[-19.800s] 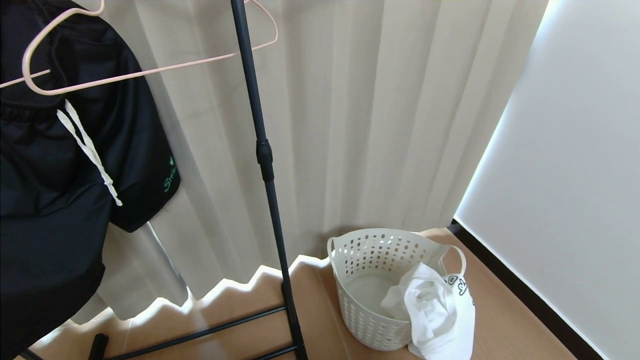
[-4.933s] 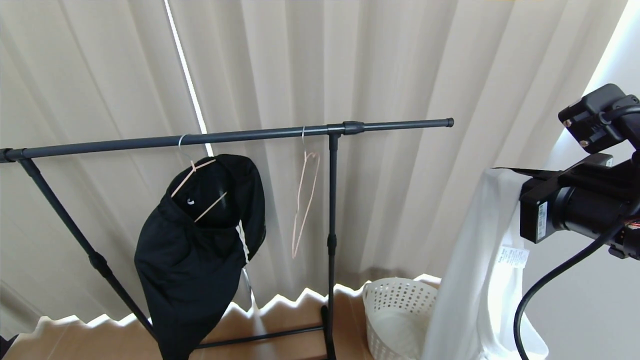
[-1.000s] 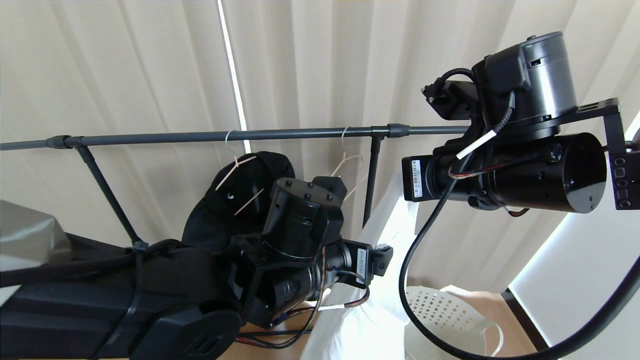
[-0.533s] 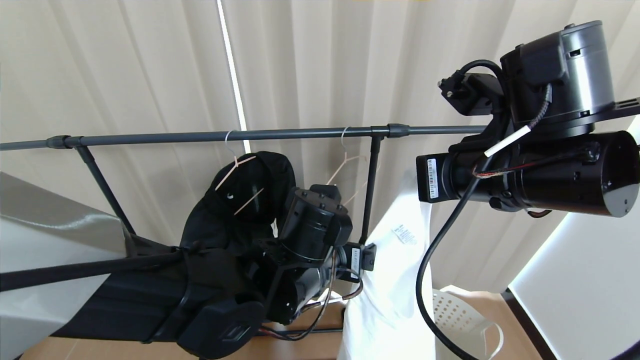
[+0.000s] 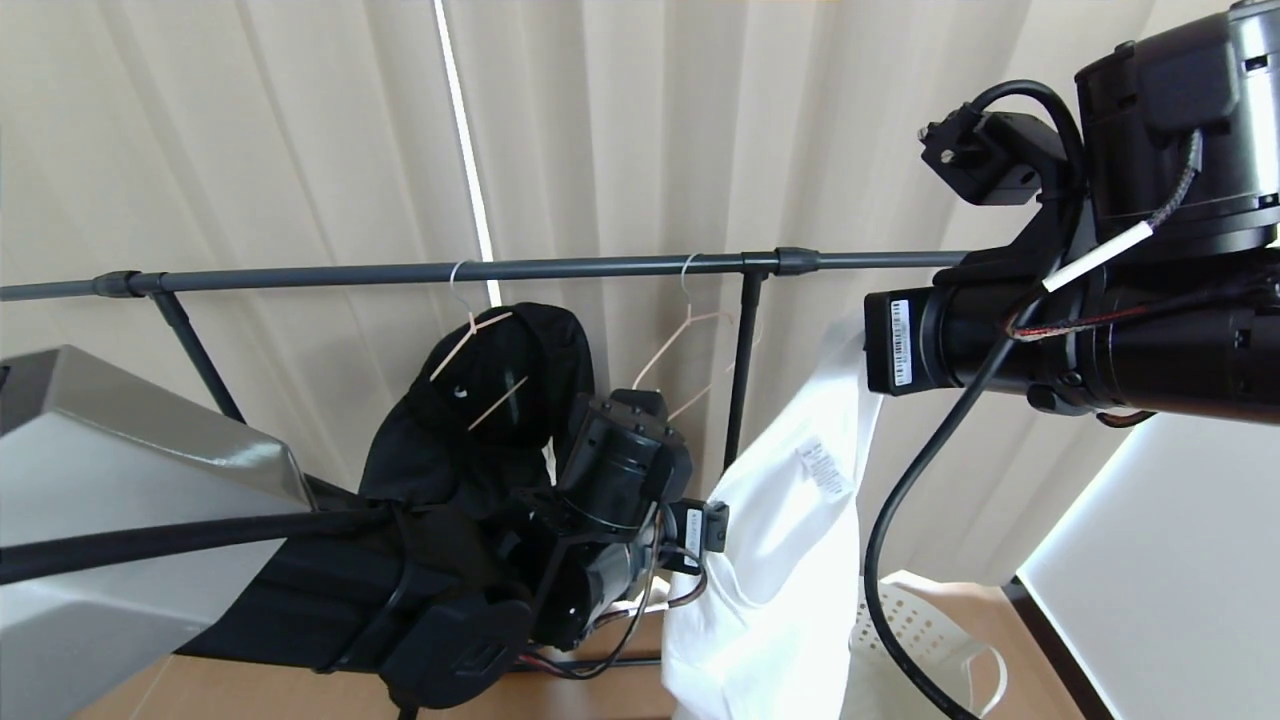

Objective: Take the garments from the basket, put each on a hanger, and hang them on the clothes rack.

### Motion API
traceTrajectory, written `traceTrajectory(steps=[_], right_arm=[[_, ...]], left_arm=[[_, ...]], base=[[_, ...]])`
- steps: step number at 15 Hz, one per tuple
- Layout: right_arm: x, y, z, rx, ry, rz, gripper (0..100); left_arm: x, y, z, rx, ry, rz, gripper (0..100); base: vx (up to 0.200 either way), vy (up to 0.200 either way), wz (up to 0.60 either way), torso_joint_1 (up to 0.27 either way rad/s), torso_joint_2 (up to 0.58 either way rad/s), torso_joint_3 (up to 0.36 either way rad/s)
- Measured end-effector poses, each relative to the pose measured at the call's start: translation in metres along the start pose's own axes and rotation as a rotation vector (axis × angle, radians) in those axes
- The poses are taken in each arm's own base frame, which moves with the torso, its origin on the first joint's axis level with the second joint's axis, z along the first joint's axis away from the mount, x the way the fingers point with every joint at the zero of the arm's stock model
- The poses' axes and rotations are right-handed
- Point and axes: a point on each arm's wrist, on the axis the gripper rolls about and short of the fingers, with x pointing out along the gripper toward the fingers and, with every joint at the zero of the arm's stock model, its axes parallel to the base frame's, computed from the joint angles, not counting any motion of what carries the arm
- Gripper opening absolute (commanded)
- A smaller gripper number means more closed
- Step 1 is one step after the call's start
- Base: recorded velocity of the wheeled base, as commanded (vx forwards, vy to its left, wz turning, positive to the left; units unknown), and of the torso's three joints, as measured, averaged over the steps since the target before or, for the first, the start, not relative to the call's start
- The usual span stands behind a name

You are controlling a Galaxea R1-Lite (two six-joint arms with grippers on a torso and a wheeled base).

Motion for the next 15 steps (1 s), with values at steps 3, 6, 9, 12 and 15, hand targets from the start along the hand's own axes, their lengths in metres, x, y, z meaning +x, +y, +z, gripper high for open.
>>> traceTrajectory(steps=[3,6,9,12,15], right_arm=[[-0.001,-0.001,0.000,-0.011,-0.002,-0.002,0],[0.001,-0.004,-0.004,-0.037,0.011,-0.014,0],[0.001,-0.008,-0.017,-0.146,0.050,-0.023,0],[0.001,-0.012,-0.033,-0.248,0.030,-0.018,0],[0.006,-0.010,-0.032,-0.230,-0.050,-0.054,0]], left_arm=[[0.000,0.000,0.000,0.003,-0.005,0.013,0],[-0.016,0.003,0.012,0.013,-0.060,0.064,0],[-0.055,0.015,0.039,0.049,-0.159,0.121,0],[-0.097,0.037,0.065,0.061,-0.230,0.201,0],[-0.121,0.047,0.076,0.030,-0.291,0.239,0]], base=[[0.000,0.000,0.00,0.000,0.00,0.000],[0.000,0.000,0.00,0.000,0.00,0.000],[0.000,0.000,0.00,0.000,0.00,0.000],[0.000,0.000,0.00,0.000,0.00,0.000],[0.000,0.000,0.00,0.000,0.00,0.000]])
